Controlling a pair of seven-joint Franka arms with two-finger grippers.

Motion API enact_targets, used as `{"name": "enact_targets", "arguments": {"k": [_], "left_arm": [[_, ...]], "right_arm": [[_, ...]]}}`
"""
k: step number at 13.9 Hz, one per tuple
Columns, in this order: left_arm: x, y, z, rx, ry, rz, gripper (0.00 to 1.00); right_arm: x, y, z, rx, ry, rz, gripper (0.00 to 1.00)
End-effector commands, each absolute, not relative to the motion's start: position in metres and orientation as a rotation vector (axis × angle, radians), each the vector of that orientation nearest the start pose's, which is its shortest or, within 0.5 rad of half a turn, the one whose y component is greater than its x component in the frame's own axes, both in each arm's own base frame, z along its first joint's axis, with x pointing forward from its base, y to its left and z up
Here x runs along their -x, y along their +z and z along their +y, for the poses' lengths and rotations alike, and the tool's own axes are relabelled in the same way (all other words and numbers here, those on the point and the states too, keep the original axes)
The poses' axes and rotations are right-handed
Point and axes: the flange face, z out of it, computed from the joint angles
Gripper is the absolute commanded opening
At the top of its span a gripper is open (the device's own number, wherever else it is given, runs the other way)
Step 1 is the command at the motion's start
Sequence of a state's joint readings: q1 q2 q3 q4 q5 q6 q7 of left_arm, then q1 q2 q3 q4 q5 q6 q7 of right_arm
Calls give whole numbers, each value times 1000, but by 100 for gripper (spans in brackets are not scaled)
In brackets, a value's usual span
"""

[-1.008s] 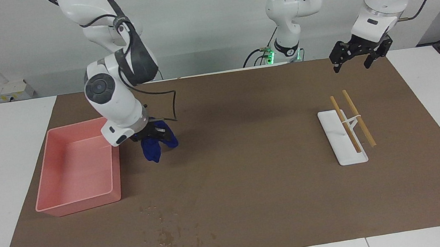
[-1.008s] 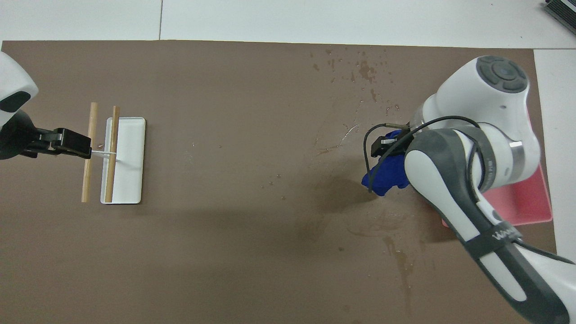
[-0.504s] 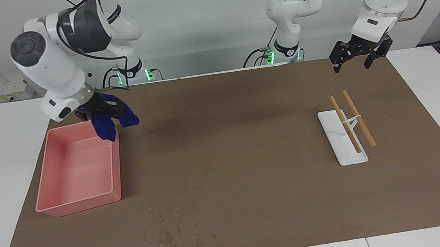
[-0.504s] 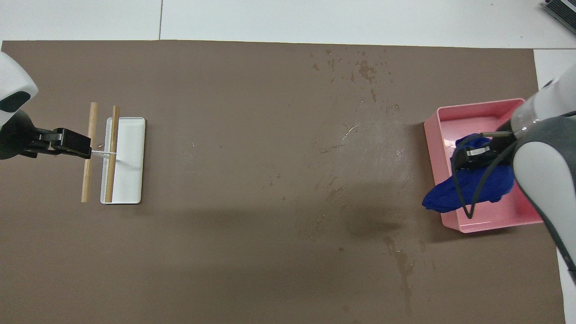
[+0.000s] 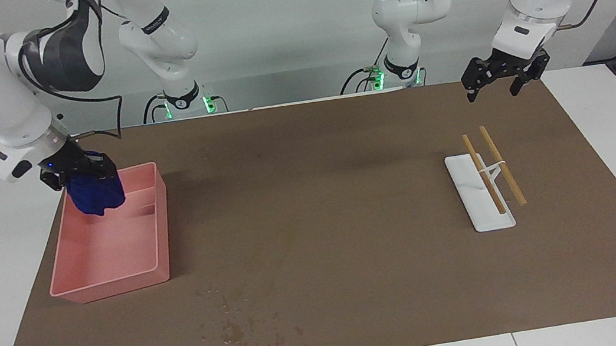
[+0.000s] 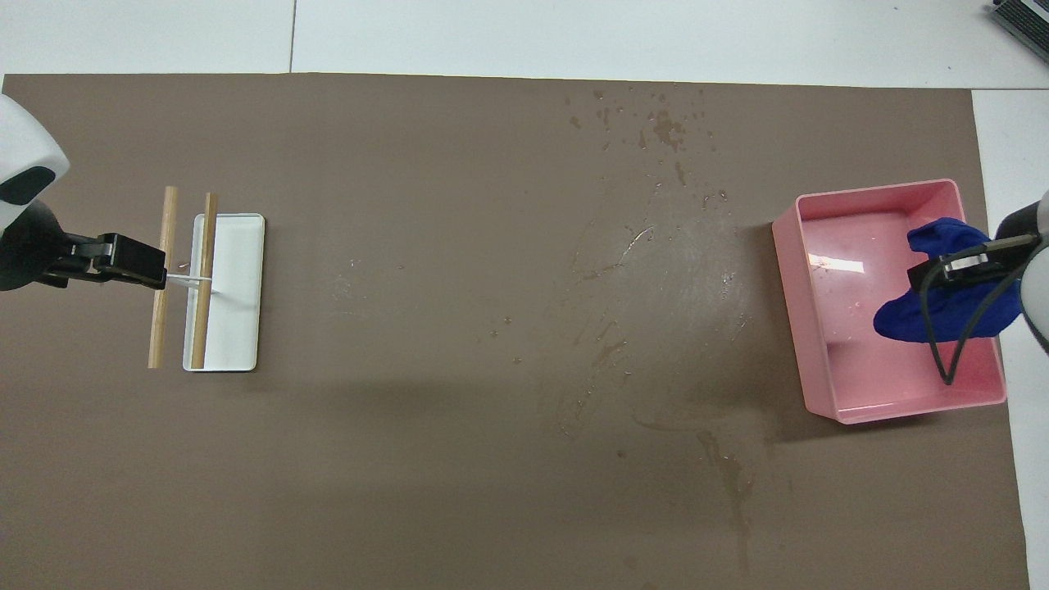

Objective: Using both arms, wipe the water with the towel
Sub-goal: 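Release the towel in the pink bin and hold the right gripper there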

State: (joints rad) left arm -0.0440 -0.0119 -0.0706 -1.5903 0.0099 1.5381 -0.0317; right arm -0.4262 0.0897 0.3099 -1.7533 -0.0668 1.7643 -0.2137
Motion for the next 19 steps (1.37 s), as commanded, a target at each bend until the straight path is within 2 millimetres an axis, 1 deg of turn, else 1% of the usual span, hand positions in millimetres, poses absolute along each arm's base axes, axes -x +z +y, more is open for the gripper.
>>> {"name": "enact_targets", "arguments": {"k": [1, 2, 3, 4, 5, 6, 8, 10, 11, 12, 13, 15, 17, 18, 19], "left_arm": [[-541, 621, -60, 3136, 51, 132, 100], [-541, 621, -60, 3136, 51, 132, 100], [-541, 621, -60, 3136, 51, 132, 100], [-541, 621, -60, 3136, 51, 132, 100], [-541, 621, -60, 3136, 51, 132, 100], [-541, 621, -60, 3136, 51, 132, 100], [-541, 621, -60, 3136, 51, 132, 100], [-541, 621, -60, 3136, 51, 132, 100], [-541, 621, -60, 3136, 48, 132, 100], [-541, 621, -60, 3136, 51, 132, 100], [-541, 621, -60, 3136, 48, 132, 100], [-541, 621, -60, 3136, 48, 132, 100], [-541, 621, -60, 3136, 51, 132, 100], [-541, 621, -60, 3136, 51, 132, 100], [-541, 621, -60, 3136, 51, 132, 100]], "right_arm": [[-571, 472, -82, 3180, 91, -214, 0], [-570, 468, -82, 3181, 81, -213, 11], [-570, 467, -87, 3181, 79, -213, 39], [-570, 468, -90, 3179, 71, -245, 60], [-571, 470, -95, 3178, 42, -302, 89], [-573, 468, -101, 3176, 23, -328, 100], [-577, 472, -106, 3185, -39, -323, 100], [-581, 474, -110, 3185, -58, -319, 100], [-583, 479, -109, 3186, -72, -323, 100], [-587, 490, -104, 3186, -88, -327, 100], [-590, 505, -94, 3188, -112, -340, 100], [-592, 537, -62, 3180, -102, -326, 100], [-585, 569, -28, 3179, -38, -195, 100], [-579, 582, -13, 3180, -8, -158, 100], [-568, 598, 9, 3178, 10, -131, 100]]}}
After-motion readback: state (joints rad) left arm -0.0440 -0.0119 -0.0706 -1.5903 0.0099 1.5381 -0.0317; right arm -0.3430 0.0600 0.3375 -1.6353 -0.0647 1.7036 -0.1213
